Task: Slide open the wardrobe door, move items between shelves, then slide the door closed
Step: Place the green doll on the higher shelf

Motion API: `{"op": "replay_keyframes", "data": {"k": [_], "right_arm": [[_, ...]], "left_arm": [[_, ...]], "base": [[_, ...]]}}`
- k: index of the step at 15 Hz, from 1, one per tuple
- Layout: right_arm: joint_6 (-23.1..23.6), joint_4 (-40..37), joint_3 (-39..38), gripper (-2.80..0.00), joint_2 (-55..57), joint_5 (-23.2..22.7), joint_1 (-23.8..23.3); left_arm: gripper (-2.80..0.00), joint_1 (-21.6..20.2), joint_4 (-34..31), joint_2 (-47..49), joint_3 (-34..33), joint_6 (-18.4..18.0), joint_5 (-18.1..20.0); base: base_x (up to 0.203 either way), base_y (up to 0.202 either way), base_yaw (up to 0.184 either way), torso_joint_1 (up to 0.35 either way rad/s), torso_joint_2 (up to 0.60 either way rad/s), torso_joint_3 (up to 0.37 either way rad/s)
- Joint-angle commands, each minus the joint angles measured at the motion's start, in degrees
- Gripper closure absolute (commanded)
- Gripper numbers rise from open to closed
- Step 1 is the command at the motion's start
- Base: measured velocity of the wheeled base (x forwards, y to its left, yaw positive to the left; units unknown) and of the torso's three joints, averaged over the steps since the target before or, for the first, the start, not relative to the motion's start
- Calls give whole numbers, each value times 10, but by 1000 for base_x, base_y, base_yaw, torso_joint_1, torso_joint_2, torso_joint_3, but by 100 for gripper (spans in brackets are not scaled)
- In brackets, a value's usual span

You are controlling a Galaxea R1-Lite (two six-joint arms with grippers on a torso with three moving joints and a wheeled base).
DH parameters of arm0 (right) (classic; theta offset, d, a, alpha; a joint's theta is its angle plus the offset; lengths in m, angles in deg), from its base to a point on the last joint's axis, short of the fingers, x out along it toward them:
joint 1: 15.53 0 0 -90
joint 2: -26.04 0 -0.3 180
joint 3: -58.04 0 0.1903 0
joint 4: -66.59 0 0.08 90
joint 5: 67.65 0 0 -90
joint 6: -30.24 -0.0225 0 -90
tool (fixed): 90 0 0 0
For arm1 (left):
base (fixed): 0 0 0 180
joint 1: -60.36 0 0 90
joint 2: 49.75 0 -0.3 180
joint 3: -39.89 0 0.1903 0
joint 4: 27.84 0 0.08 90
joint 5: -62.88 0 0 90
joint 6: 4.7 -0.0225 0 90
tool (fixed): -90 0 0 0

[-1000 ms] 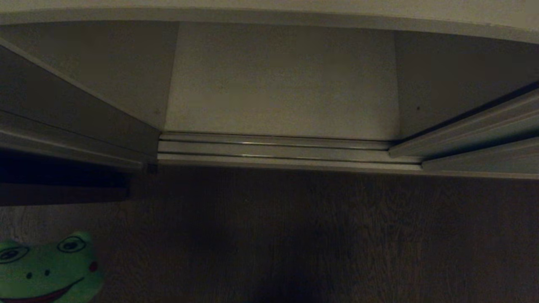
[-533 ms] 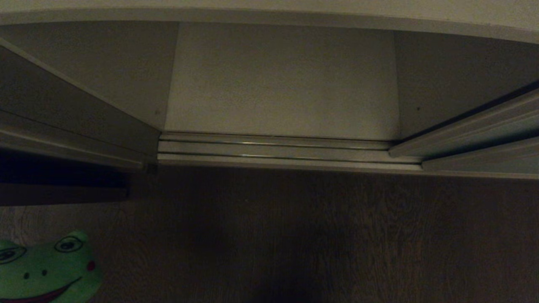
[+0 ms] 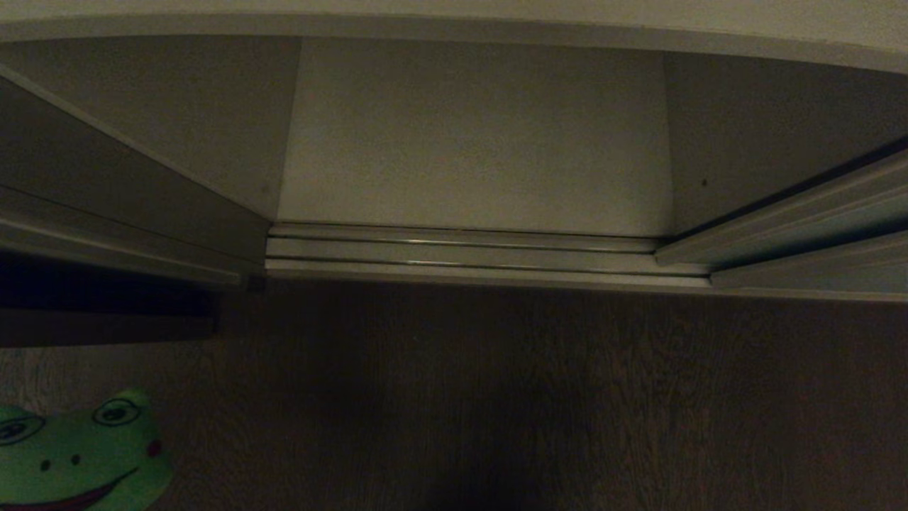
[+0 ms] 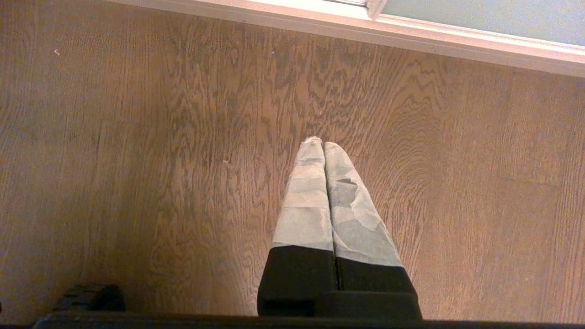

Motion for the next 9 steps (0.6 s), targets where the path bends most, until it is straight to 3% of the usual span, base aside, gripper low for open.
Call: {"op": "replay_keyframes", "data": {"k": [1,9], "right_arm": [[0,0,0,0,-2,0,0],[0,0,0,0,-2,0,0]], "left_arm": [[0,0,0,3,0,-1,0],[0,0,0,3,0,8,-1]], "base": [[0,0,0,0,0,0],[0,0,0,0,1,11]]}}
